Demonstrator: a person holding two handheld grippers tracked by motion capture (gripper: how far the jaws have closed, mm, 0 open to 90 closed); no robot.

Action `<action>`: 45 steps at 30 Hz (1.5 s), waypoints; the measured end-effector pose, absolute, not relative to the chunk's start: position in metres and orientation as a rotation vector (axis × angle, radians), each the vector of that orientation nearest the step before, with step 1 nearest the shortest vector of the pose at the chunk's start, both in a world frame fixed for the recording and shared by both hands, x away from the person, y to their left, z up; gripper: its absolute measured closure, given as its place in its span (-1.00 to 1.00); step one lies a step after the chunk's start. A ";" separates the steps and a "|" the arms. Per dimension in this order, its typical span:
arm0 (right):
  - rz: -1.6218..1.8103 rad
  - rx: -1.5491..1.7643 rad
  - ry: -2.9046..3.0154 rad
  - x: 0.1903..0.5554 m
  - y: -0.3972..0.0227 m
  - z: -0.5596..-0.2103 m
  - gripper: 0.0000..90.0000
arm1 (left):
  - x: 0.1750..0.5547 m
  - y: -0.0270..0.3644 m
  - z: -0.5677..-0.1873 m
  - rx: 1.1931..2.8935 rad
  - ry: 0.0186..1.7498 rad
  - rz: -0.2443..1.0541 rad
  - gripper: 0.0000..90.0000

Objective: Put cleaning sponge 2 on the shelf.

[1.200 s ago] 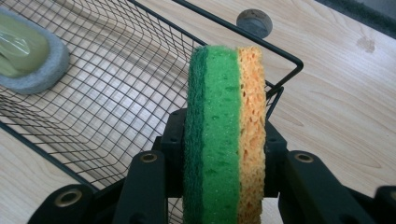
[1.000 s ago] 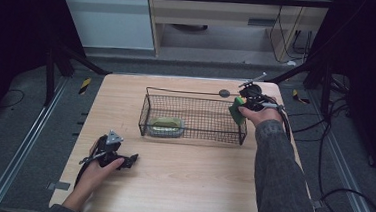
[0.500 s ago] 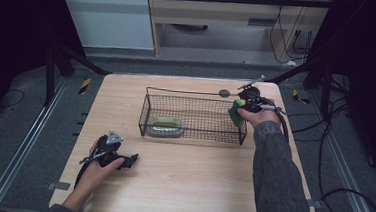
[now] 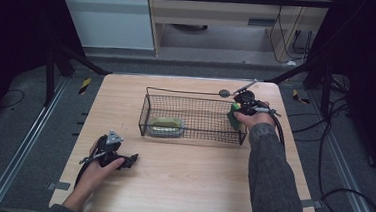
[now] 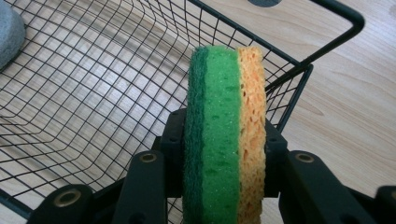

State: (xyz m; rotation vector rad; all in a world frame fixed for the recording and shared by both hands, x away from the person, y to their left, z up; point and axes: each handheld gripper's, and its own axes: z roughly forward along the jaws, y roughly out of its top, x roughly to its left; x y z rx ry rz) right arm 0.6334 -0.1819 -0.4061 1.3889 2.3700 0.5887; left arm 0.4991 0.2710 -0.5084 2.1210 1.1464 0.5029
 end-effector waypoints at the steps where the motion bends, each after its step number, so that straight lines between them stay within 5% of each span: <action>1: 0.589 1.389 2.370 0.633 -0.182 -0.406 0.42 | 0.499 0.271 -0.508 2.121 1.146 0.503 -1.00; 38: 0.568 1.378 2.387 0.627 -0.174 -0.404 0.20 | 0.500 0.271 -0.509 2.122 1.141 0.503 -1.00; 45: 0.617 1.362 2.384 0.618 -0.171 -0.398 0.35 | 0.500 0.271 -0.509 2.121 1.141 0.503 -1.00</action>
